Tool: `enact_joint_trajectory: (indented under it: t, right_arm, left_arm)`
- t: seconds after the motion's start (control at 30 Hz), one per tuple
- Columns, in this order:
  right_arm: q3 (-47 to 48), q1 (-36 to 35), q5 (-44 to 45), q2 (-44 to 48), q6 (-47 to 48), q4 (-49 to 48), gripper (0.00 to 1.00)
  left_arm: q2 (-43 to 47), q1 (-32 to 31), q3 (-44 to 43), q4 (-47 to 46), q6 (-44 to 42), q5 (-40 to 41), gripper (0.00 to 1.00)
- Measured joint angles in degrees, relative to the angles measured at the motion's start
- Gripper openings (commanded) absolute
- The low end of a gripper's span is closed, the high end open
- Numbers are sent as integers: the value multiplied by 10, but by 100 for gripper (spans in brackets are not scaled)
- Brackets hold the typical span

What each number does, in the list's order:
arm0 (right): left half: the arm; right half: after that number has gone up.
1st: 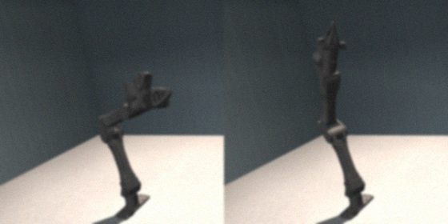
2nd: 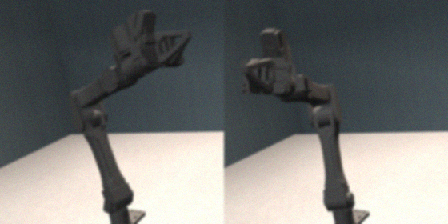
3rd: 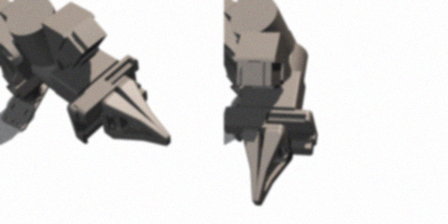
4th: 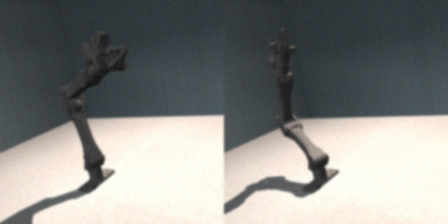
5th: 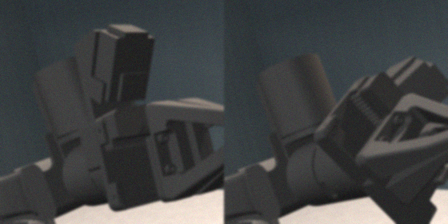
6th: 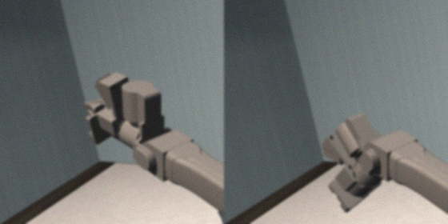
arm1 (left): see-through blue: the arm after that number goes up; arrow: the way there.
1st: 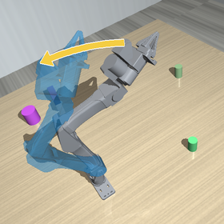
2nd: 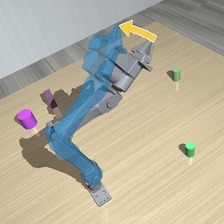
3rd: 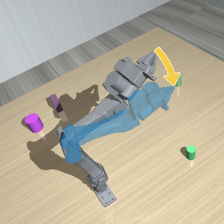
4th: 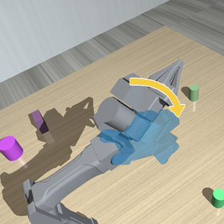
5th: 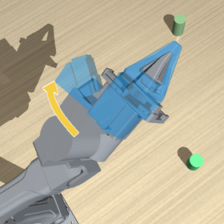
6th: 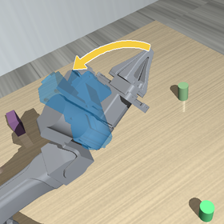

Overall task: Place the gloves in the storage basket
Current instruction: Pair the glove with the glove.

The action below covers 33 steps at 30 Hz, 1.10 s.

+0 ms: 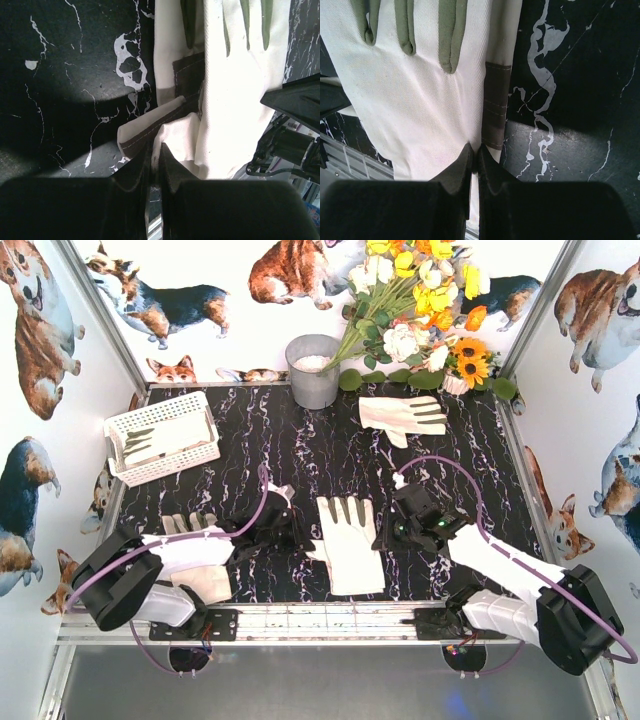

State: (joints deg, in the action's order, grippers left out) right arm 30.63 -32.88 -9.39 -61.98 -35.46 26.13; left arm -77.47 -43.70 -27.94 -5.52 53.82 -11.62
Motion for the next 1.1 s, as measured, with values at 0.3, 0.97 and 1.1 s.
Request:
enact_joint_trajectory:
  t: [0.3, 0.97, 1.1]
  right_arm:
    - [-5, 0, 0, -10, 0, -10, 0]
    - [9, 9, 37, -30, 26, 62, 49]
    - [52, 18, 32, 3, 41, 101, 50]
  left_arm:
    - [-24, 0, 1, -12, 2, -1, 0]
    - [9, 4, -29, 76, -49, 70, 53]
    - [46, 4, -51, 149, -74, 100, 56]
